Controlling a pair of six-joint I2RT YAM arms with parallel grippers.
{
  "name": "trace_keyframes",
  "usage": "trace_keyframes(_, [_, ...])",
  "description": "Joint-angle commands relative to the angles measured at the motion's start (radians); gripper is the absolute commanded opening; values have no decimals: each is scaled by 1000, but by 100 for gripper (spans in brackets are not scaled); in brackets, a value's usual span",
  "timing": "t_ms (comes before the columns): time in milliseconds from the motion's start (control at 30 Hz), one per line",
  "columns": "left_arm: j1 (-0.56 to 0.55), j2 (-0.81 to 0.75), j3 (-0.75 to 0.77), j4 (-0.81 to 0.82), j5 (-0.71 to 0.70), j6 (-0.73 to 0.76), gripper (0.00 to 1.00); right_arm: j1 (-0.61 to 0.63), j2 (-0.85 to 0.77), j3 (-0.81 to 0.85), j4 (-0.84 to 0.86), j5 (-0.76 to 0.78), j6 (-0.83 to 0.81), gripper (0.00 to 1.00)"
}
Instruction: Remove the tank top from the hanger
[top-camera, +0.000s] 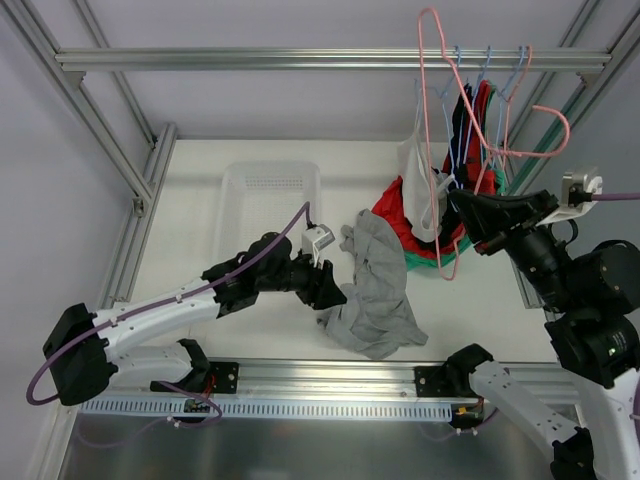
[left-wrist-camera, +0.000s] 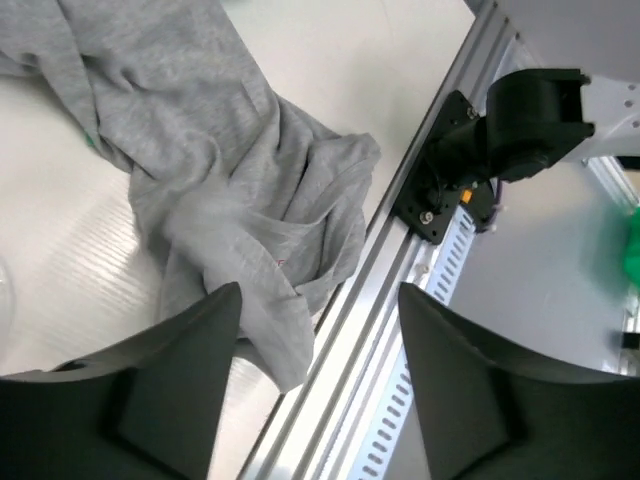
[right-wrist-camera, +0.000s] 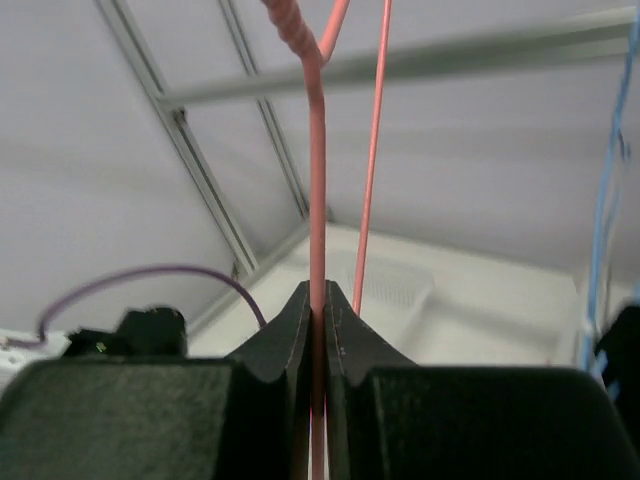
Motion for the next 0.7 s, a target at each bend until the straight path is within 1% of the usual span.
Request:
trace_keyframes(0, [-5,-114,24,-67,-121,60,70,6,17,1,-383,103,39,0])
trace_keyframes(33, [-5,-149,59,-128,-126,71,88,4,23,4,-404,106,40,0])
trace_keyframes(67, [-5,-167,78,-155,-126,83,99,6,55,27,-427,105,40,0])
trace_keyframes(133, [-5,-219,125,-194,-109,112,99,6,108,67,-486,100,40,0])
trace_keyframes(167, [-5,-236,137,-223,-100,118,99,7,139,88,-500,97,37,0])
trace_keyframes(200, [-5,-252,147,-229,-87,124,99,12,199,133,-517,104,34,0])
trace_keyframes(267, [-5,-295,162,-239,-37,131,99,26,260,179,-519,121,24,0])
trace_keyframes(300, [-5,-319,164,-240,-24,128,99,30,333,249,-525,172,7,0])
trace_keyframes(367, [-5,-342,158,-240,-18,120,99,40,407,318,-528,209,-9,0])
trace_keyframes(400, [-5,-358,154,-243,-20,115,99,40,482,355,-528,229,-18,0])
trace_keyframes(433, [-5,-364,147,-245,-27,114,99,41,526,433,-527,235,-26,0])
trace_keyframes(467, [-5,-371,144,-248,-35,112,99,41,567,475,-531,241,-30,0])
trace_keyframes(500, [-5,-378,136,-251,-46,105,99,41,651,519,-533,252,-39,0])
trace_keyframes(533, [-5,-379,133,-254,-55,101,99,40,693,603,-534,255,-41,0])
trace_keyframes(600, [-5,-376,130,-260,-70,95,99,38,774,699,-554,282,-72,0])
trace_keyframes(633, [-5,-375,127,-265,-72,95,99,35,847,786,-562,283,-76,0])
trace_keyframes(667, [-5,-372,127,-268,-73,95,99,23,878,818,-566,279,-76,0])
